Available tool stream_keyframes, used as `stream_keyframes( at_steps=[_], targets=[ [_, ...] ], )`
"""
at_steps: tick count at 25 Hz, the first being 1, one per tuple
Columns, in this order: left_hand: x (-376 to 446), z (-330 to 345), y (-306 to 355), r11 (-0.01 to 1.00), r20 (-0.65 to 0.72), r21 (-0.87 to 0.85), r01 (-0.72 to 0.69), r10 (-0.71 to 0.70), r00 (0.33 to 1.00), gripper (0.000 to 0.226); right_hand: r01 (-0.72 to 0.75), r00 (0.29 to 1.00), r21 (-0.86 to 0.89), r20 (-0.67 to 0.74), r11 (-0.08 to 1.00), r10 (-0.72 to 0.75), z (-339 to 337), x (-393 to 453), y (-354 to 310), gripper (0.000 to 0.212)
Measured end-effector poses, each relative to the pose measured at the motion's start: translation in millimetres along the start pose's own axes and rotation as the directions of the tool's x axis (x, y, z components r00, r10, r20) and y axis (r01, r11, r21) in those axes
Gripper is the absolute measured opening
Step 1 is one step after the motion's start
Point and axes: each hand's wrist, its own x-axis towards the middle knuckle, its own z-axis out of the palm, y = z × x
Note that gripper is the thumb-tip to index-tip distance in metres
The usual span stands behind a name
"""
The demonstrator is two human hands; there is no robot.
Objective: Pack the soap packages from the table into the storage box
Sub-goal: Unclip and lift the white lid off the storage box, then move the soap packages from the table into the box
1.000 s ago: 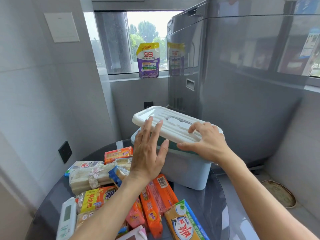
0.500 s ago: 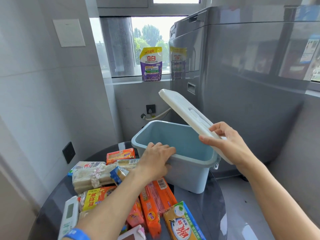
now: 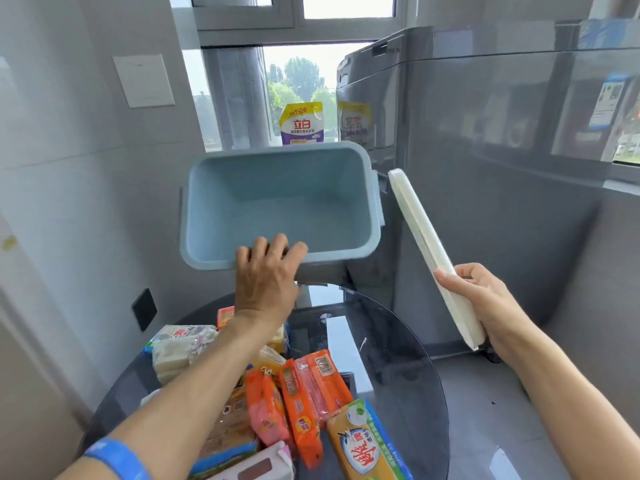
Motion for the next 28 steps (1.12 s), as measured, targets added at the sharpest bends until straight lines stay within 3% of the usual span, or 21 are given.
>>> stream_keyframes(
  at_steps=[5,8,10,12,16,20,25,28],
  targets=[
    [-1.7,-10.5,-33.7,0.989,-0.064,0.026,0.146,-0.144,0.987,0.043,-0.05,0.99,-0.277,0.116,0.96,0.085,31.0,2.3,28.4,0.06],
    [-13.5,-9.8,-33.6,0.996,-0.105,0.026,0.09,-0.087,0.991,0.043,0.032,0.997,-0.615,0.077,0.788,0.02,59.2,5.8,46.3,0.066],
    [-19.6,-7.3,-27.9,1.0,-0.13,0.025,0.014,-0.011,0.991,0.041,0.11,0.994,-0.731,0.076,0.674,-0.08,76.3,7.4,53.7,0.071],
    [-20.2,-5.7,-22.7,0.999,-0.134,0.014,-0.046,0.048,0.99,0.044,0.174,0.985,-0.775,0.131,0.608,-0.115,90.0,7.6,61.9,0.075],
    [-20.0,-4.0,-15.7,0.991,-0.126,0.0,-0.134,0.133,0.983,0.047,0.255,0.963,-0.857,0.266,0.449,-0.039,109.6,7.0,82.3,0.082],
    [-22.2,0.2,-2.7,0.98,-0.113,-0.006,-0.196,0.194,0.974,0.047,0.264,0.958,-0.86,0.285,0.437,-0.02,113.5,10.7,91.4,0.078],
    [-21.5,11.2,18.0,0.98,-0.062,-0.071,-0.188,0.184,0.981,0.047,0.197,0.979,-0.882,0.199,0.427,-0.042,103.9,7.5,101.5,0.065],
    [-20.7,17.4,23.9,0.978,-0.022,-0.081,-0.191,0.189,0.982,0.048,0.286,0.956,-0.903,0.292,0.32,-0.029,101.1,-1.7,99.9,0.063]
  ],
)
